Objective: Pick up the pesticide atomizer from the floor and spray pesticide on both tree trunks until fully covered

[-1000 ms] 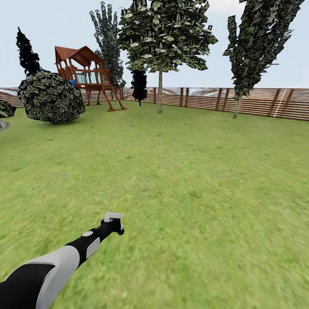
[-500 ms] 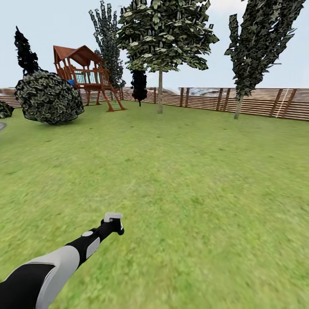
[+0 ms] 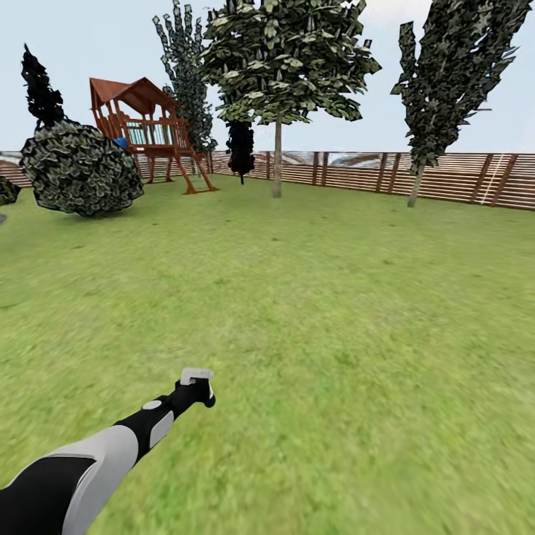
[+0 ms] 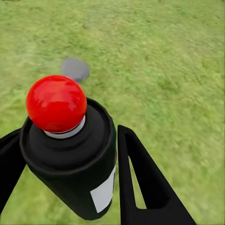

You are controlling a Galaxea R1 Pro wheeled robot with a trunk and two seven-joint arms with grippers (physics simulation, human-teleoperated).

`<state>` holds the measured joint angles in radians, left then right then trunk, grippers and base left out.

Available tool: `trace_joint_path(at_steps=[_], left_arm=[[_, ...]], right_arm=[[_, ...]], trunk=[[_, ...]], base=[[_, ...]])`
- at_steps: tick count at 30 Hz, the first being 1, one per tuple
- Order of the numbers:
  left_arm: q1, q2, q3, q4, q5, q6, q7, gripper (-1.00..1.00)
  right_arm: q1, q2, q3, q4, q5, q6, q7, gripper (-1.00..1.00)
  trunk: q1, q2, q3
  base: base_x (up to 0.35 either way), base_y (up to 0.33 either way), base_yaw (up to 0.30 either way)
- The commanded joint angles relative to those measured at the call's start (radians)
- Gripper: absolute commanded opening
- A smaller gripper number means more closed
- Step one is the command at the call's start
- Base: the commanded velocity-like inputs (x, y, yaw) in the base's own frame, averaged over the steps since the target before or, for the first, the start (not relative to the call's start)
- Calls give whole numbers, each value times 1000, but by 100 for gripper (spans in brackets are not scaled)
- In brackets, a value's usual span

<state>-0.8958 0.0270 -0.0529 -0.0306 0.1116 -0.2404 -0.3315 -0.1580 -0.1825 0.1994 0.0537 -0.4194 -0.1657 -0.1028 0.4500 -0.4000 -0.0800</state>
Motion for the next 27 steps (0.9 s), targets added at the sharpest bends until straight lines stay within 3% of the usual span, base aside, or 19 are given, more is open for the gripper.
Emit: trace_joint_path(at_steps=[1,27], left_arm=[[0,0,1,0,0,1,0,-100],[0,-1,1,0,0,1,0,-100]], right_arm=[[0,0,0,0,0,0,0,100],[0,0,0,0,-1,0,0,100]], trunk=[[0,0,0],[0,0,0]], base=[[350,0,0],[350,0,0]])
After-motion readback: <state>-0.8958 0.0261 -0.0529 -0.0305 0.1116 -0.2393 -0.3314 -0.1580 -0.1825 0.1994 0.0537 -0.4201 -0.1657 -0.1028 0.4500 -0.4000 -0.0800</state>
